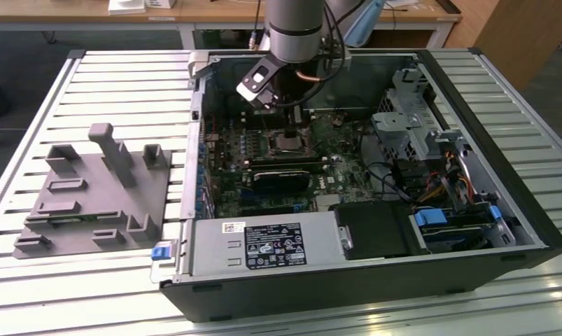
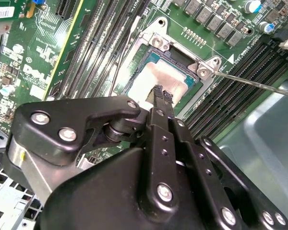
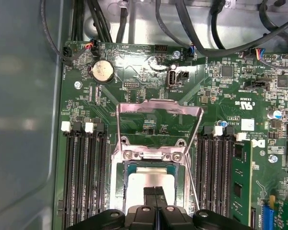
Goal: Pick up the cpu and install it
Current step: 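Close the cpu cover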
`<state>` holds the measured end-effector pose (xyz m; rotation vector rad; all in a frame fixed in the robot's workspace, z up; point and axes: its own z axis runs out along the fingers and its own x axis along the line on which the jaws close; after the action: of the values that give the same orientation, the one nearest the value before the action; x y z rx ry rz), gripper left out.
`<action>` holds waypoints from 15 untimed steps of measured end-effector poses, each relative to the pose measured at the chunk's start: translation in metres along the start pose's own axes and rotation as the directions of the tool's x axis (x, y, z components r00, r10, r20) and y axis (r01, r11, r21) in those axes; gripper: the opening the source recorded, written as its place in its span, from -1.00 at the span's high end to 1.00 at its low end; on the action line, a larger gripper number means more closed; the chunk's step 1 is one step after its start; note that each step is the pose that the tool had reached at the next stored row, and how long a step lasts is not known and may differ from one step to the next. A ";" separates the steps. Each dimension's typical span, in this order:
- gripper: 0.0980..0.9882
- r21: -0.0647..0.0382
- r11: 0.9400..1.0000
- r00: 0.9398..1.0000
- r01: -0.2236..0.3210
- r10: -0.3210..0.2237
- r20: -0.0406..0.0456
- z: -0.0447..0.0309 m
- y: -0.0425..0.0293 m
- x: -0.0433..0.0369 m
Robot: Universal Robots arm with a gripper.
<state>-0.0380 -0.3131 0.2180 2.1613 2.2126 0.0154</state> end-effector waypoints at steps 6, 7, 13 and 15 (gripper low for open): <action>0.98 0.000 1.000 1.000 0.000 0.000 0.000 -0.0119 0.0005 -0.0004; 0.98 0.000 1.000 1.000 0.000 0.000 0.000 -0.0147 0.0006 -0.0004; 0.98 0.000 1.000 1.000 0.000 0.000 0.000 -0.0316 0.0014 -0.0009; 0.98 0.000 1.000 1.000 0.000 0.000 0.000 -0.0395 0.0017 -0.0011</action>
<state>-0.0379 -0.3131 0.2576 2.1613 2.2126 0.0152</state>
